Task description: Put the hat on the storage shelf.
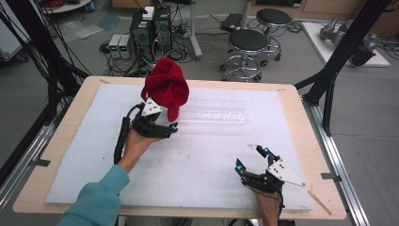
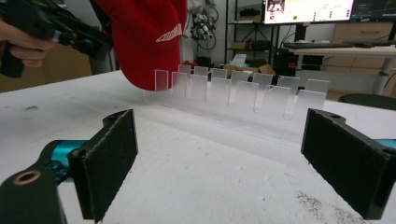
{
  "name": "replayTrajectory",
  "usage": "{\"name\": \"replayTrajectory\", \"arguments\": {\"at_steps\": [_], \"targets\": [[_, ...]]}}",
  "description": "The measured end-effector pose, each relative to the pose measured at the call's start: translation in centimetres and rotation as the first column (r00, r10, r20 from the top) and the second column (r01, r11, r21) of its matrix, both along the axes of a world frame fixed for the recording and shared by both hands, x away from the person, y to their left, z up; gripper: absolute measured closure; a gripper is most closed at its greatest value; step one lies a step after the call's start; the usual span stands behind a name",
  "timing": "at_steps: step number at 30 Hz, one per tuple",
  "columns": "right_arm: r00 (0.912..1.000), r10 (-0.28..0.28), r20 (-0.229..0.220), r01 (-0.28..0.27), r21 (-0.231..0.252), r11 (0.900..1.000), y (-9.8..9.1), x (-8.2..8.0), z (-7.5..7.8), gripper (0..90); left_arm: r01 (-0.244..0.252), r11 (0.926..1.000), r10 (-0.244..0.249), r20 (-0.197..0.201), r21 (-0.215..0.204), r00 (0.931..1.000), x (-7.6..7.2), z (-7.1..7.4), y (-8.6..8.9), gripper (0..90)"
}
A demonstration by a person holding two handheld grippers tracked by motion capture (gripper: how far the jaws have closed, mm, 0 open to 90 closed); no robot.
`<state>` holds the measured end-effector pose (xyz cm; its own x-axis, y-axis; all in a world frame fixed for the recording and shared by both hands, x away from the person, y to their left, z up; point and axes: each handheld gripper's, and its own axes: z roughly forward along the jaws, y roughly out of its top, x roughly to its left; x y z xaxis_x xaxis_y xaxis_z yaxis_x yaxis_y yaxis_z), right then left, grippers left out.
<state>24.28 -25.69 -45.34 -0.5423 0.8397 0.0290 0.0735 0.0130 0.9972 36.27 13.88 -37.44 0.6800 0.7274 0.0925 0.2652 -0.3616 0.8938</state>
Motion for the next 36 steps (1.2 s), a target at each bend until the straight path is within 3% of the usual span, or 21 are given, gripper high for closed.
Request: {"name": "replayTrajectory", "arguments": {"at_steps": [4, 7, 11, 13, 18, 20, 24, 29, 36], "targets": [[1.0, 0.001, 0.004, -0.001, -0.003, 1.0, 0.0, 0.1, 0.0, 9.7, 0.063, 0.9978, -0.063, 0.018, -0.022, 0.9979, -2.1, -0.7, 2.5, 18.0], [1.0, -0.001, 0.001, 0.001, -0.006, 1.0, 0.0, 0.1, 0.0, 9.7, 0.079, 0.9963, -0.078, 0.04, -0.035, 0.9962, -3.9, -1.5, 5.2, 17.9], [1.0, -0.003, -0.005, 0.003, -0.008, 1.0, 0.1, 0.0, 0.0, 9.7, 0.099, 0.9934, -0.093, 0.109, -0.057, 0.9896, -6.6, -3.1, 9.2, 17.3], [1.0, -0.008, 0.004, 0.009, -0.016, 0.9998, 0.2, 0.0, 0.0, 9.7, 0.13, 0.9875, -0.117, 0.136, -0.089, 0.9837, -7.9, -4.0, 11.2, 17.0], [0.9998, -0.02, 0.005, 0.02, -0.022, 0.9996, 0.2, 0.0, 0.0, 9.7, 0.11, 0.9797, -0.075, 0.202, -0.168, 0.9766, -10.5, -6.1, 15.0, 17.0], [0.9998, -0.022, 0.001, 0.022, -0.024, 0.9995, 0.3, -0.1, 0.0, 9.7, 0.09, 0.9773, -0.053, 0.193, -0.192, 0.9797, -10.8, -6.5, 15.6, 17.1], [0.9995, -0.031, 0.0, 0.031, -0.031, 0.999, 0.4, 0.0, 0.0, 9.7, 0.092, 0.9719, -0.046, 0.209, -0.216, 0.9768, -11.0, -7.1, 16.0, 17.0], [0.9994, -0.035, 0.003, 0.035, -0.037, 0.9987, 0.4, 0.0, 0.1, 9.7, 0.095, 0.9723, -0.043, 0.234, -0.214, 0.9713, -11.3, -7.6, 15.8, 17.2], [0.9993, -0.037, -0.006, 0.037, -0.04, 0.9985, 0.5, 0.0, 0.1, 9.7, 0.077, 0.9707, -0.024, 0.229, -0.228, 0.9731, -11.3, -7.6, 15.9, 17.1]]}}
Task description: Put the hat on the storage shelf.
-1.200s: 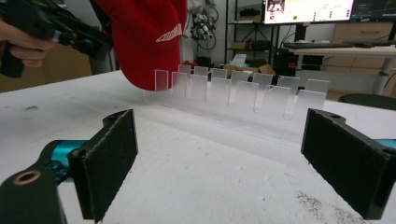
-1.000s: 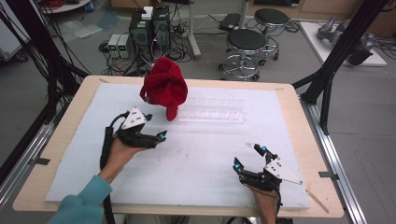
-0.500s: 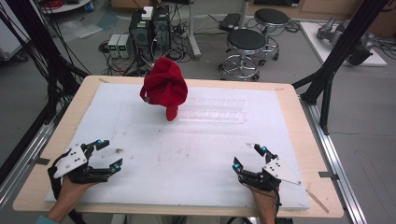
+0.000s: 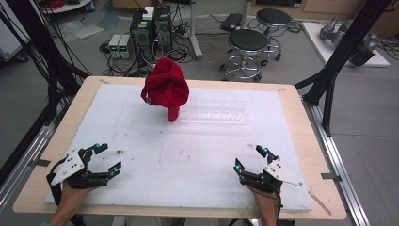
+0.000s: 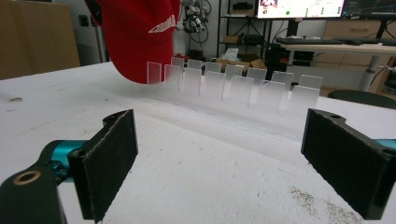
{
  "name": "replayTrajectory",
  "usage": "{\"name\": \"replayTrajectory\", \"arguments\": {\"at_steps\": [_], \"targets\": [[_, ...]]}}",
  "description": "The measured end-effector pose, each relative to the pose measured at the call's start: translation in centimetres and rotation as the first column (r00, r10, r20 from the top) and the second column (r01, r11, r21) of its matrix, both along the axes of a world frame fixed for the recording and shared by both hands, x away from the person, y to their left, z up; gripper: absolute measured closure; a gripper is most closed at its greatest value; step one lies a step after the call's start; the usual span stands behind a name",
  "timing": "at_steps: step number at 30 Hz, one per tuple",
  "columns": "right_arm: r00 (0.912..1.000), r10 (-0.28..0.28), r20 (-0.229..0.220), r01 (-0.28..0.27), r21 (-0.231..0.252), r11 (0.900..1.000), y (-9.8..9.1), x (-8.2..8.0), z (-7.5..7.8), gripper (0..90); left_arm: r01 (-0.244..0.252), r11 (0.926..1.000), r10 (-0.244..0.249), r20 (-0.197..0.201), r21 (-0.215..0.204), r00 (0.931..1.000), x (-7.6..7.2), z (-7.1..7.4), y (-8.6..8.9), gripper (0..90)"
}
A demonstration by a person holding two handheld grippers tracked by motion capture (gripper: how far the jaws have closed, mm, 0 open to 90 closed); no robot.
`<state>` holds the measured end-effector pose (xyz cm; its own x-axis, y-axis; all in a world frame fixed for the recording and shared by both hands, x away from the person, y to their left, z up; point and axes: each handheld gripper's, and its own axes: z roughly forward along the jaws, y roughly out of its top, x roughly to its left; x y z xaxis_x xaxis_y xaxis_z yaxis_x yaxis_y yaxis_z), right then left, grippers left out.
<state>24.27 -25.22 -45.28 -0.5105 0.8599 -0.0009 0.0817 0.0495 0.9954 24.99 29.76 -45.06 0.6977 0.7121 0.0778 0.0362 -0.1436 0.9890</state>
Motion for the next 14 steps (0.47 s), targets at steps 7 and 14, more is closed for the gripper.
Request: {"name": "replayTrajectory", "arguments": {"at_steps": [7, 14], "targets": [[1.0, 0.001, 0.01, -0.001, -0.01, 0.9999, 0.08, -0.06, -0.02, 9.7, -0.009, 0.9999, 0.009, 0.021, -0.015, 0.9997, -0.21, -0.08, 0.17, 17.2], [0.9998, -0.012, 0.017, 0.013, -0.009, 0.9999, 0.13, -0.18, -0.04, 9.7, -0.021, 0.9994, 0.022, 0.038, -0.028, 0.999, -0.4, -0.14, 0.26, 17.2]]}}
